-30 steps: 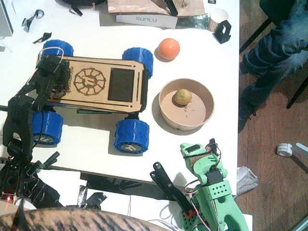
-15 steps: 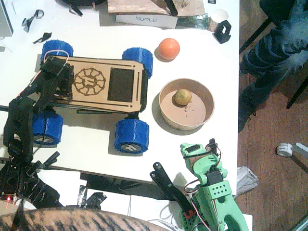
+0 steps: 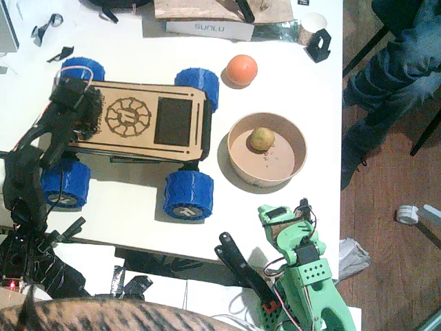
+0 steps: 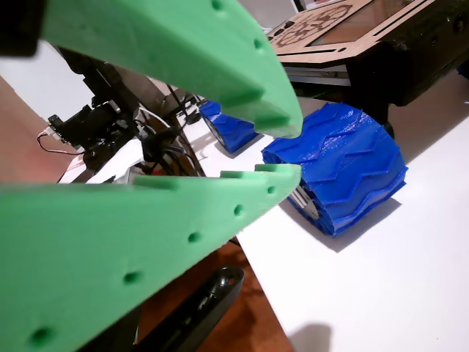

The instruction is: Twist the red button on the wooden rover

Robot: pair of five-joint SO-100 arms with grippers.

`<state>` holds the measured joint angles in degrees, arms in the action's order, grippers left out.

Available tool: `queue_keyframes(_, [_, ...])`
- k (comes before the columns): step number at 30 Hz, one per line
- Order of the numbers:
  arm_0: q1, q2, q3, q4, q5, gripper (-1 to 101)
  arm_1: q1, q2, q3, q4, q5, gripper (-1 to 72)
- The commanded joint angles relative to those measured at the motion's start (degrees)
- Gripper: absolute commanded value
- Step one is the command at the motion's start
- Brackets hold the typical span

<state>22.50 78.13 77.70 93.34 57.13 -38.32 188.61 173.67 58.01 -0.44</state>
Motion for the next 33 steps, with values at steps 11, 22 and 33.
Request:
queue_keyframes(11, [-0.44,23.99,0.97,-2.2,-25.49,0,-0.35,0.26,-0.44,0.26,-0.26,0.3])
queue_keyframes(22, [-6.94,53.09,30.59,-21.27,-43.51,0,-0.35,0.26,-0.44,0.26,-0.26,0.3])
queue_keyframes(33, [-24.96,86.57,43.07,-20.74,-52.03,0,-0.35,0.26,-0.44,0.26,-0.26,0.3])
